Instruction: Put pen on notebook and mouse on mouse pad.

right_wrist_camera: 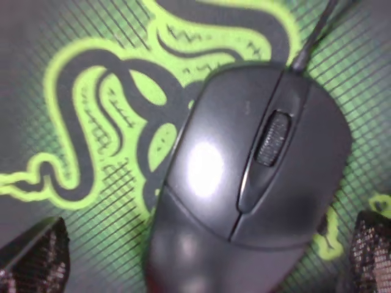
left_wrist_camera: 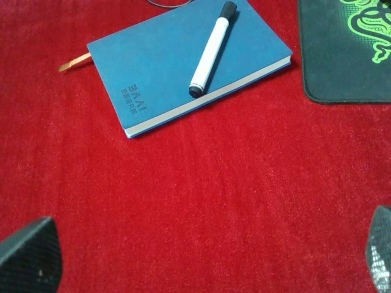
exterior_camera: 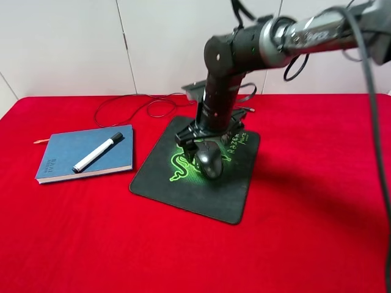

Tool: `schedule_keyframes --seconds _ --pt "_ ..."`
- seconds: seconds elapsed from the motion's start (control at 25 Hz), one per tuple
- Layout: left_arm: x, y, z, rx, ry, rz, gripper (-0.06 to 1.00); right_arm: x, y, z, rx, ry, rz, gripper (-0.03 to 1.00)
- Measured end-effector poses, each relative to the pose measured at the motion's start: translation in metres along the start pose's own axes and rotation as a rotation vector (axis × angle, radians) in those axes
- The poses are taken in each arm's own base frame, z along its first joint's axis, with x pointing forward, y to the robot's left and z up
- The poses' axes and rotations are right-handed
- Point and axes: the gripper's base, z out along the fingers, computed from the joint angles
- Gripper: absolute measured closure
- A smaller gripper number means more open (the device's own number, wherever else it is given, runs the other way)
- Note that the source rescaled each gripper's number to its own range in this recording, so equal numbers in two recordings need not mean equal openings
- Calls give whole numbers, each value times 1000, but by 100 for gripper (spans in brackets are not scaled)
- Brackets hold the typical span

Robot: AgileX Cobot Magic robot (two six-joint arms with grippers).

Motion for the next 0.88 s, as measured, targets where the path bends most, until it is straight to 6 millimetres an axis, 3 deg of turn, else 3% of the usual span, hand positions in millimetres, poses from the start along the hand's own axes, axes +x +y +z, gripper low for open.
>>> schedule_keyframes --seconds 0.56,0.88 --pt "0 0 0 0 0 0 -5 21 5 -98 -11 24 -11 -3" --pt "0 0 0 0 0 0 -5 32 9 -136 -44 -6 -6 -3"
